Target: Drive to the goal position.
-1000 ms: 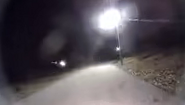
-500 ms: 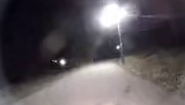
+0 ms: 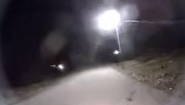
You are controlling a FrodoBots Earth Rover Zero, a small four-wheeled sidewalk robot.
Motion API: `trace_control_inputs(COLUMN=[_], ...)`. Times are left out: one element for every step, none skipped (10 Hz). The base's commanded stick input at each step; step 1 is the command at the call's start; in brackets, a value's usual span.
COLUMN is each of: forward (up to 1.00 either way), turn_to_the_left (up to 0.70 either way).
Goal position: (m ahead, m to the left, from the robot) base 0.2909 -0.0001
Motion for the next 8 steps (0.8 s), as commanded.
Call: trace_control_inputs(forward=[0.59, 0.35, 0.11, 0.0, 0.0, 0.0, 0.0, 0.0], turn_to_the_left=[0.0, 0.0, 0.0, 0.0, 0.0, 0.0, 0.0, 0.0])
